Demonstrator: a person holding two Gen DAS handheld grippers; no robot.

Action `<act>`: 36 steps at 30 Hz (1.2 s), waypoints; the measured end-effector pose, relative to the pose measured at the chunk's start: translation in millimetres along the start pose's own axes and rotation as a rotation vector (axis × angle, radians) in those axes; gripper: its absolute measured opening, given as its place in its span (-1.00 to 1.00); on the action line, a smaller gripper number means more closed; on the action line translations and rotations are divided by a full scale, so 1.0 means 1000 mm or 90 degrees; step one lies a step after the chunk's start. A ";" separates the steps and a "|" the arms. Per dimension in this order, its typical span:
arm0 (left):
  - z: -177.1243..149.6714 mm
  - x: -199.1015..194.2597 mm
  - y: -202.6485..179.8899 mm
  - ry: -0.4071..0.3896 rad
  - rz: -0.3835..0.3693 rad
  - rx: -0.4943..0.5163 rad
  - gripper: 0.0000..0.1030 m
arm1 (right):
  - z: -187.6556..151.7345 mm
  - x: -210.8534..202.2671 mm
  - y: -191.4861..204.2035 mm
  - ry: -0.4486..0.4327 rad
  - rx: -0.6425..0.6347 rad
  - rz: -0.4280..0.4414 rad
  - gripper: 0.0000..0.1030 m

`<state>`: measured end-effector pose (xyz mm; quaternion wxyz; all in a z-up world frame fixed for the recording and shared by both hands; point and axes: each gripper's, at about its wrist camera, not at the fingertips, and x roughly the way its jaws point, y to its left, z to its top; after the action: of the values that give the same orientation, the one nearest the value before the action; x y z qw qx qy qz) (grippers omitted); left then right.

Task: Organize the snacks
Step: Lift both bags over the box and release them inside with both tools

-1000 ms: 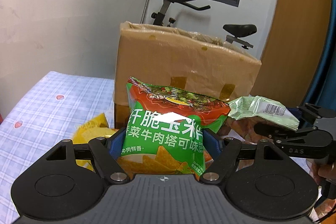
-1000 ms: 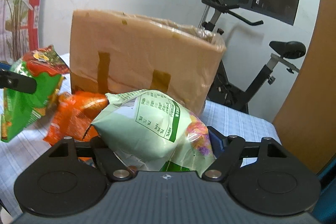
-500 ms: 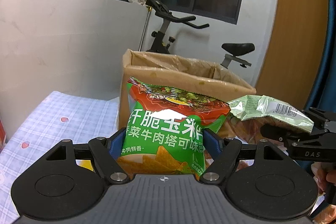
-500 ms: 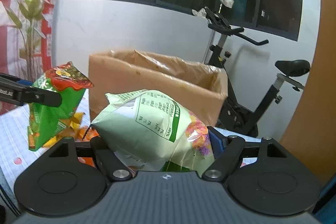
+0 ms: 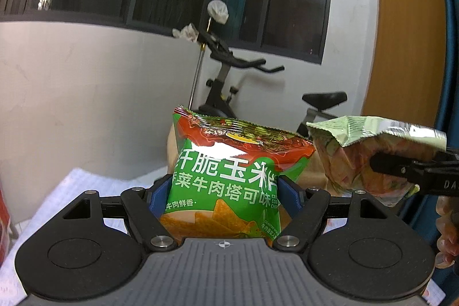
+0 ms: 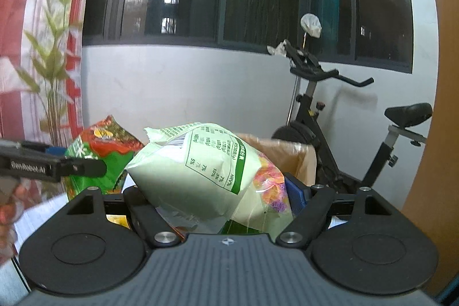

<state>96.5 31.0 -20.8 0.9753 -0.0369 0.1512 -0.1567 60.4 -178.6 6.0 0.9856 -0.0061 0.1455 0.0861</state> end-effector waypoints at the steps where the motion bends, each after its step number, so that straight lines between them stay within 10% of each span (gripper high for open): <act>1: 0.003 0.005 -0.001 -0.003 0.002 0.001 0.53 | 0.006 0.003 -0.003 -0.007 0.007 0.002 0.51; 24: 0.040 0.063 0.005 -0.015 -0.002 -0.012 0.53 | 0.064 0.070 -0.077 -0.075 0.187 0.039 0.38; 36: 0.041 0.128 0.007 0.053 0.003 0.031 0.53 | 0.022 0.147 -0.122 0.020 0.327 0.008 0.39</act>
<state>226.5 -2.0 -19.0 0.9691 -0.0060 0.1881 -0.1595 226.5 -273.6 -17.2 0.9519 0.2438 0.1779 0.0525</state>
